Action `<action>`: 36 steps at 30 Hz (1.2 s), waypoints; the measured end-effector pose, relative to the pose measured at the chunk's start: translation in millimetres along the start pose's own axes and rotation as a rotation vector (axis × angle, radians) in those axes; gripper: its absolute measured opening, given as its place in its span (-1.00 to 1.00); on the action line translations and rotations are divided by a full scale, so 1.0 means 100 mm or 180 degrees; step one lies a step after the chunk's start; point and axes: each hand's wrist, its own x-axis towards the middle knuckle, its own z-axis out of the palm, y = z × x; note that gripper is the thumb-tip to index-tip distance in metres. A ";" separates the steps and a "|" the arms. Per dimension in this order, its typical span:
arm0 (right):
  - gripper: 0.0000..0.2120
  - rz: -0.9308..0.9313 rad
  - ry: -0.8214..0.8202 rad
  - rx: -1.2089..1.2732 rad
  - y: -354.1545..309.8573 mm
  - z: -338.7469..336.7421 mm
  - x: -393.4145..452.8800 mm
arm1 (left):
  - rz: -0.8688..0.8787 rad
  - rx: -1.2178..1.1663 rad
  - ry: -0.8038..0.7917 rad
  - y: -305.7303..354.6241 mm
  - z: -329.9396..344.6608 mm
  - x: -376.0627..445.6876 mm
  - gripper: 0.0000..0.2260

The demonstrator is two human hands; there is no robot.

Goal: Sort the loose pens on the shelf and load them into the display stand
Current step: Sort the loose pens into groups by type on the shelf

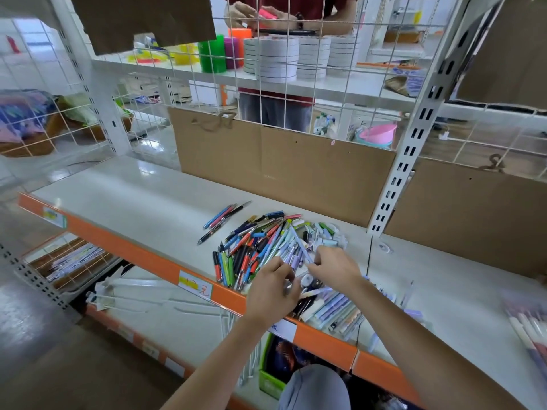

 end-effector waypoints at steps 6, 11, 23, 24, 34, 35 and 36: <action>-0.86 0.0114 0.0091 -0.0247 0.15 -0.12 -0.16 | -0.0234 -0.0148 -0.0093 0.03 -0.06 0.00 -0.92; -0.84 0.0199 0.0023 -0.0209 0.31 -0.13 -0.29 | -0.0778 -0.0213 -0.0061 0.02 -0.08 0.08 -0.91; -0.75 0.0306 0.0217 -0.0065 0.56 -0.09 -0.56 | -0.0536 0.0217 -0.0318 -0.07 -0.27 0.07 -0.91; -0.78 0.0306 0.0251 -0.0040 0.56 -0.08 -0.57 | -0.0482 0.0320 -0.0410 -0.07 -0.27 0.07 -0.91; -0.79 -0.0051 0.0328 0.0743 0.52 -0.10 -0.67 | -0.0492 0.1103 -0.0666 0.15 -0.25 0.15 -0.79; -0.78 -0.0167 0.0314 0.0928 0.49 -0.11 -0.68 | -0.0434 0.0830 -0.0494 0.17 -0.24 0.13 -0.81; -0.76 -0.0268 0.0271 0.1141 0.46 -0.12 -0.70 | -0.0331 0.0479 -0.0351 0.21 -0.22 0.11 -0.84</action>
